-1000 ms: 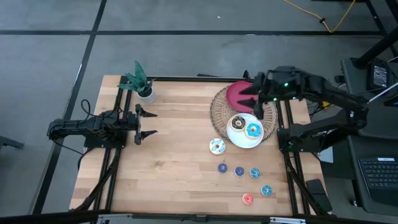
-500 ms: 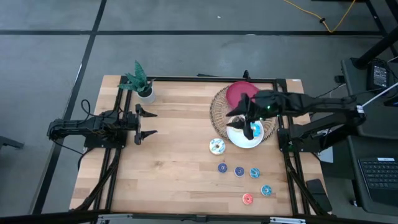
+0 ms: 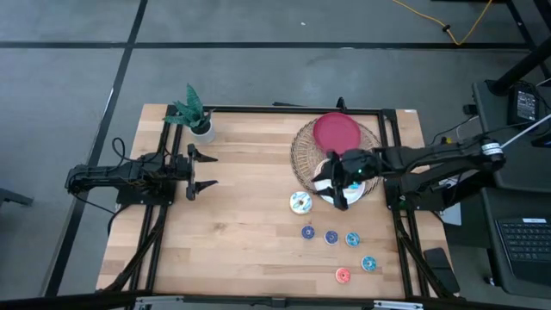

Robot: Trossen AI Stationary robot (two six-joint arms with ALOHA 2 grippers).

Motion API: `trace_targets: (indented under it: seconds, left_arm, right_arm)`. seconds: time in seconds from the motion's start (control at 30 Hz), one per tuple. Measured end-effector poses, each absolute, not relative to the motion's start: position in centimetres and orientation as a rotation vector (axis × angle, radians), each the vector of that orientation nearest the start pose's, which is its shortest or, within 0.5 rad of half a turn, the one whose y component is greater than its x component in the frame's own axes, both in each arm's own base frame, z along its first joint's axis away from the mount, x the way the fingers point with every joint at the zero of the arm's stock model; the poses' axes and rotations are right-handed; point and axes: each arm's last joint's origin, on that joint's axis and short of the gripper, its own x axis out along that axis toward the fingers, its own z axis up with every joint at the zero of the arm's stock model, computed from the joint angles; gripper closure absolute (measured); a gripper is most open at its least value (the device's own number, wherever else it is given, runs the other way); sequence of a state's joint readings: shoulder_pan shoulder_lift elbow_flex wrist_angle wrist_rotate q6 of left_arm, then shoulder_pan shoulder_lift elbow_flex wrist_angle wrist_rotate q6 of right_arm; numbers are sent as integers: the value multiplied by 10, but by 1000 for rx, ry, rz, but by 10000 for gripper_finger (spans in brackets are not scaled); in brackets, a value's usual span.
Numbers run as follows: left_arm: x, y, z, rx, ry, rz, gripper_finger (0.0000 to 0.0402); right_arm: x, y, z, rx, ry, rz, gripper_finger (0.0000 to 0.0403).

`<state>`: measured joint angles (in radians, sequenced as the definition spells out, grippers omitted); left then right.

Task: Pick & Place donuts
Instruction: Put the big white donut on the white plate

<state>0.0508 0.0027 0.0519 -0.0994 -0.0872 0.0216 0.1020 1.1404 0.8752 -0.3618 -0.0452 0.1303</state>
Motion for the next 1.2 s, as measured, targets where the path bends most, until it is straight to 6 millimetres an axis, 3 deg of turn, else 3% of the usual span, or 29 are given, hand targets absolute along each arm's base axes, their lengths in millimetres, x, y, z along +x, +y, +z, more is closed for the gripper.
trace_targets:
  seconds: [0.3,0.6,1.2]
  left_arm:
    - [94,7,171,22,52,137,48]
    - [94,7,171,22,52,138,48]
    - [94,7,171,22,52,137,48]
  right_arm:
    - [232,28,236,116,688,86,201]
    - [222,29,205,109,747,88,201]
    - [200,47,165,34,816,180,201]
